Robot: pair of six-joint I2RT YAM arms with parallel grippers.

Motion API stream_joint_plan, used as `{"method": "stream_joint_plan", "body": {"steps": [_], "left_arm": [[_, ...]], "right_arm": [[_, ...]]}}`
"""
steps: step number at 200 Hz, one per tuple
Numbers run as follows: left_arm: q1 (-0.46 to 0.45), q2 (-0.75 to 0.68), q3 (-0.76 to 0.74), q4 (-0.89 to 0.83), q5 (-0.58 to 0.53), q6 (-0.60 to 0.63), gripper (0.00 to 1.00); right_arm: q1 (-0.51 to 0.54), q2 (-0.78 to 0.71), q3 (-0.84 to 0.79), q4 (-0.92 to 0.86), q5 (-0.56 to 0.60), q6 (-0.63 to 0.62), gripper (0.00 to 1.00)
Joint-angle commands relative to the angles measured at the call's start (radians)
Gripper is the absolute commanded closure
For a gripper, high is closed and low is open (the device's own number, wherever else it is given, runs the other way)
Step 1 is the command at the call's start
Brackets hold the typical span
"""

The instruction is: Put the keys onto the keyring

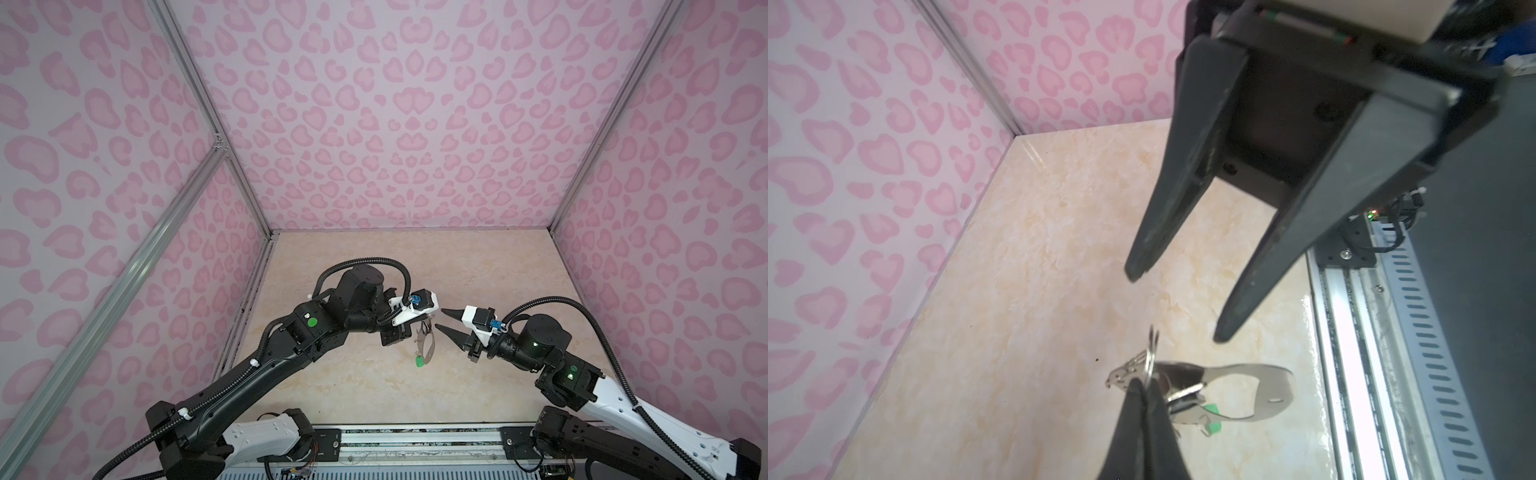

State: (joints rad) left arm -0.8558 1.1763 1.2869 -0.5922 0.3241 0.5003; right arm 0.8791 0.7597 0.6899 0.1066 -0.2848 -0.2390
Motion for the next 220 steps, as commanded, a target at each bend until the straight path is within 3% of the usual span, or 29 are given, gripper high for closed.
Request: {"method": "stream_joint_plan", "body": {"steps": [1,57,85,220], "left_arm": [[-0.003,0.042,0.1,-0.147,-0.118,0.014,0.97],[-0.02,0.1,0.228,-0.273,-0.144,-0.02,0.97],[-0.035,0.115,0.232,-0.29,-0.158,-0.017,0.97],[-0.049,0.115,0.227,-0.266,-0.131,-0.005,0.97]], "right_arm": [[0.028,0.01,0.061,-0.151,0.134,-0.075,0.67],[0.157,0.063,0.068,-0.063,0.381,-0.146,0.71],[0.17,0.081,0.06,0.003,0.384,-0.144,0.75],[0.205,0.16,0.093,-0.018,0.428,-0.167,0.82]]}}
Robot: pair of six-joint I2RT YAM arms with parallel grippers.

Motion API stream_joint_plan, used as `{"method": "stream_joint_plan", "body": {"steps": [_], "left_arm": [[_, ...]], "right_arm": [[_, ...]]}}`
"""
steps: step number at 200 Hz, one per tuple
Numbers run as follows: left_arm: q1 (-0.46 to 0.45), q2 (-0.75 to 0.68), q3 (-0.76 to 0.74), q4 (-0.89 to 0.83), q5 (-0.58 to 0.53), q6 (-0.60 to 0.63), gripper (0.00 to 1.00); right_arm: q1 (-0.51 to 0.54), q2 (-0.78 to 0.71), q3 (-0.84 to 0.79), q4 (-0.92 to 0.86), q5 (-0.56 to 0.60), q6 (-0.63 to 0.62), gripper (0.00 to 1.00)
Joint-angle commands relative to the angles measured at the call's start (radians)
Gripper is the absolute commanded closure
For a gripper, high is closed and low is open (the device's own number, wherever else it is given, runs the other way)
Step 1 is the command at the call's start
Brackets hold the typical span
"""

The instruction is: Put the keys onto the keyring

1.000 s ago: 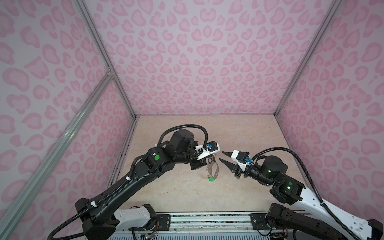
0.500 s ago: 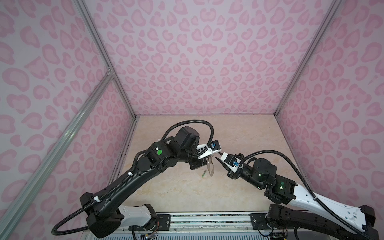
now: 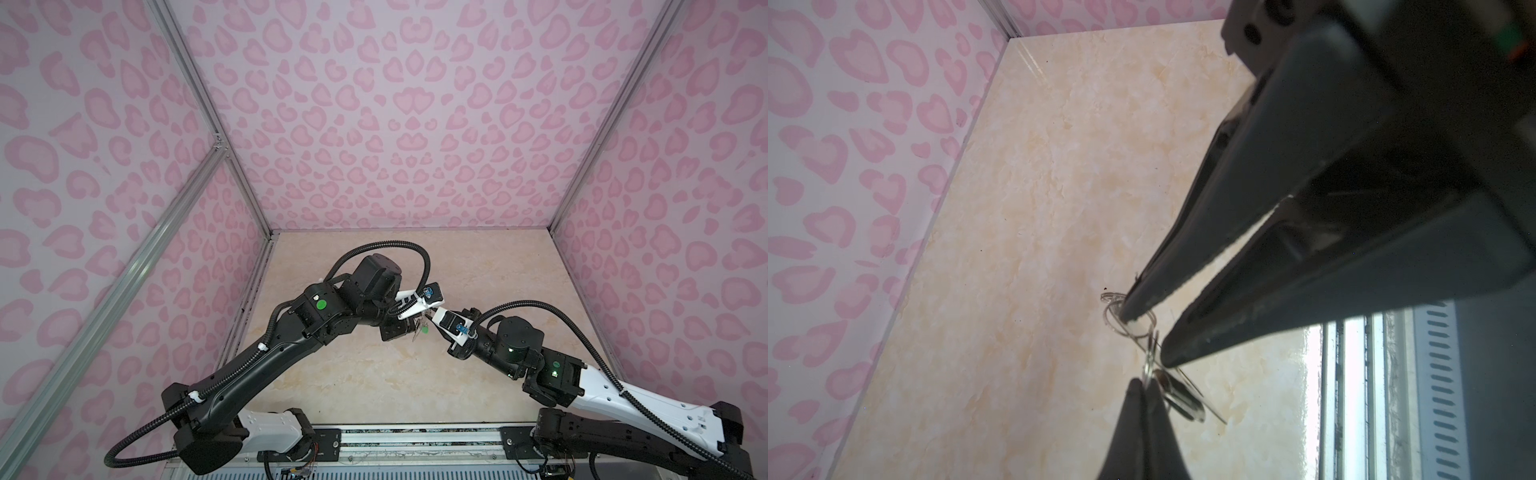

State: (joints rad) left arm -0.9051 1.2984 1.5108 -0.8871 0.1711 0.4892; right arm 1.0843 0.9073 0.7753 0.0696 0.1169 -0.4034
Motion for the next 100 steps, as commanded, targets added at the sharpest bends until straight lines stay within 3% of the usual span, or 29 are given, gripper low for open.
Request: {"method": "stream_joint_plan", "body": {"steps": [1,69,100], "left_arm": [[0.0,-0.007,0.003,0.028,0.023,0.006,0.97],[-0.001,-0.004,0.0,0.035,0.06,0.006,0.97],[-0.002,0.0,0.005,0.043,0.08,0.003,0.97]], "right_arm": [[0.0,0.014,0.008,0.019,0.027,-0.003,0.82],[0.0,0.024,-0.011,0.059,0.05,0.005,0.84],[0.002,0.028,-0.013,0.066,0.043,0.002,0.9]]}}
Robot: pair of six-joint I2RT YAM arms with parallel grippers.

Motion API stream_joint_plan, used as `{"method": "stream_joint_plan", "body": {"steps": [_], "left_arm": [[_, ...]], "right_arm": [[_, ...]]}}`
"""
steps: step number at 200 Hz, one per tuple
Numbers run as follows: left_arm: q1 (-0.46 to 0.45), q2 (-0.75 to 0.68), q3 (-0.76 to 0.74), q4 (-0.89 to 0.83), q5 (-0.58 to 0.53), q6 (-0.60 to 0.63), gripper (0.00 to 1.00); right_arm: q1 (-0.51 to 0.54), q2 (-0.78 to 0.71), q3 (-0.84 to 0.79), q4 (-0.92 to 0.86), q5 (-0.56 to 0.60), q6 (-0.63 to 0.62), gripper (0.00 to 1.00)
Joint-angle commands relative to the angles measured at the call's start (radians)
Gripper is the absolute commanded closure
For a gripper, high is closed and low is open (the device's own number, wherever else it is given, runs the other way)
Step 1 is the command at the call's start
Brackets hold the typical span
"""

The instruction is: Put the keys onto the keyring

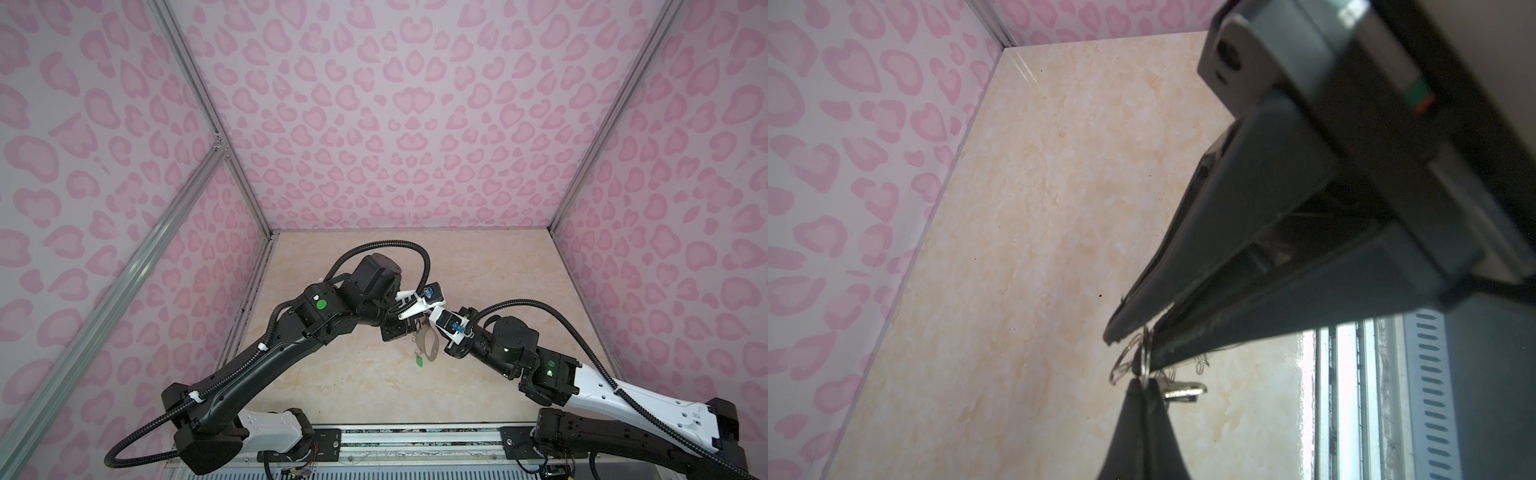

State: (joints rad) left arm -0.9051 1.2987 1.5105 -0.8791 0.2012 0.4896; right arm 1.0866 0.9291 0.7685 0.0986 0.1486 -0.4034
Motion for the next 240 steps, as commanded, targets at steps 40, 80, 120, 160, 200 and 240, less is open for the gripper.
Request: {"method": "stream_joint_plan", "body": {"steps": [40,80,120,160,200,240], "left_arm": [[-0.002,-0.017,-0.015,0.069,0.007,-0.013,0.79],[0.0,-0.118,-0.135,0.207,-0.083,-0.064,0.6],[0.002,-0.2,-0.3,0.351,-0.074,-0.134,0.54],[0.003,-0.236,-0.392,0.445,-0.097,-0.161,0.55],[0.003,-0.319,-0.431,0.485,-0.111,-0.137,0.54],[0.003,-0.364,-0.443,0.466,-0.12,-0.11,0.52]], "right_arm": [[0.001,0.001,-0.012,0.044,-0.007,-0.002,1.0],[0.0,-0.029,-0.047,0.108,-0.011,0.024,1.0],[-0.001,-0.05,-0.075,0.169,-0.04,0.044,1.0],[0.0,-0.064,-0.096,0.209,-0.08,0.049,1.0],[-0.002,-0.069,-0.11,0.208,-0.08,0.044,1.0],[-0.002,-0.061,-0.113,0.213,-0.092,0.049,1.0]]}}
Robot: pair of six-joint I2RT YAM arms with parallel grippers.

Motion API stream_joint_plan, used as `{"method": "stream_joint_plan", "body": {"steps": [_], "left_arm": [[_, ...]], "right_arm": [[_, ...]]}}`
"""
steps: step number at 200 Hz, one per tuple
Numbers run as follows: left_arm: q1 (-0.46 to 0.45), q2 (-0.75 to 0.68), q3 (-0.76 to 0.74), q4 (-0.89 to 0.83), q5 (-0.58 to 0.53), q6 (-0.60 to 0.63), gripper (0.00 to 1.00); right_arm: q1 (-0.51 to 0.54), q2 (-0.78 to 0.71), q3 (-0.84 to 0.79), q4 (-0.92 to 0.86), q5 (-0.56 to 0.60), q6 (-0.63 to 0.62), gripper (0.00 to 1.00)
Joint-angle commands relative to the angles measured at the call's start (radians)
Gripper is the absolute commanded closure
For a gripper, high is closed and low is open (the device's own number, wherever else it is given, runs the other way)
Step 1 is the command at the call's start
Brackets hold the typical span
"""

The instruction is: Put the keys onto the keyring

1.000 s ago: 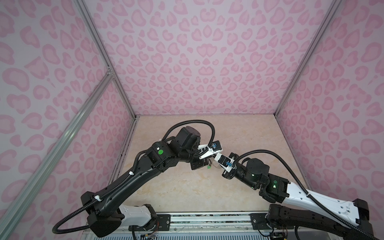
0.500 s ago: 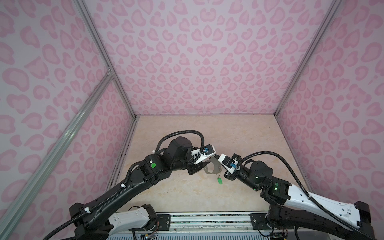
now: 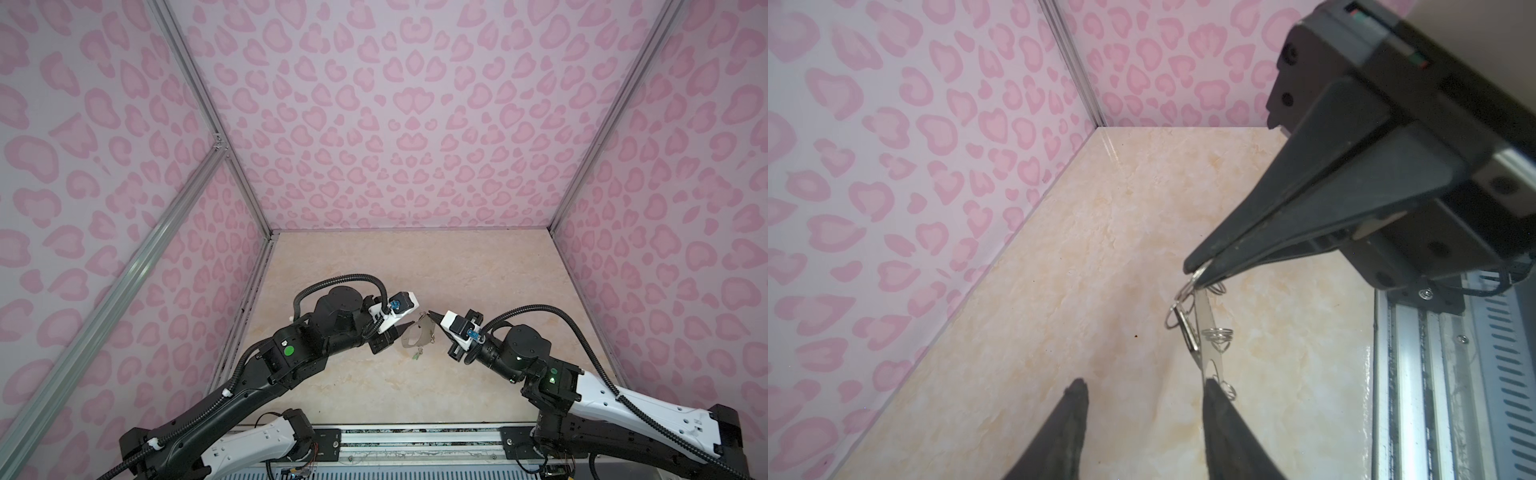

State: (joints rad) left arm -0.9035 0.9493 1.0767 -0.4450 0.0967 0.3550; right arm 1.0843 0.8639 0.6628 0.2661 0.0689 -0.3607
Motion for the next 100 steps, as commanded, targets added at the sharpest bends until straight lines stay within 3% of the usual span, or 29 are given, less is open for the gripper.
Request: {"method": "stream_joint_plan", "body": {"steps": [1,100], "left_arm": [[0.002,-0.014,-0.01,0.032,-0.016,0.024,0.52],[0.003,0.066,-0.045,0.054,0.085,0.029,0.53]], "right_arm": [[0.0,0.004,-0.008,0.046,-0.013,0.006,1.0],[-0.001,0.014,-0.027,0.101,-0.004,0.019,1.0]]}}
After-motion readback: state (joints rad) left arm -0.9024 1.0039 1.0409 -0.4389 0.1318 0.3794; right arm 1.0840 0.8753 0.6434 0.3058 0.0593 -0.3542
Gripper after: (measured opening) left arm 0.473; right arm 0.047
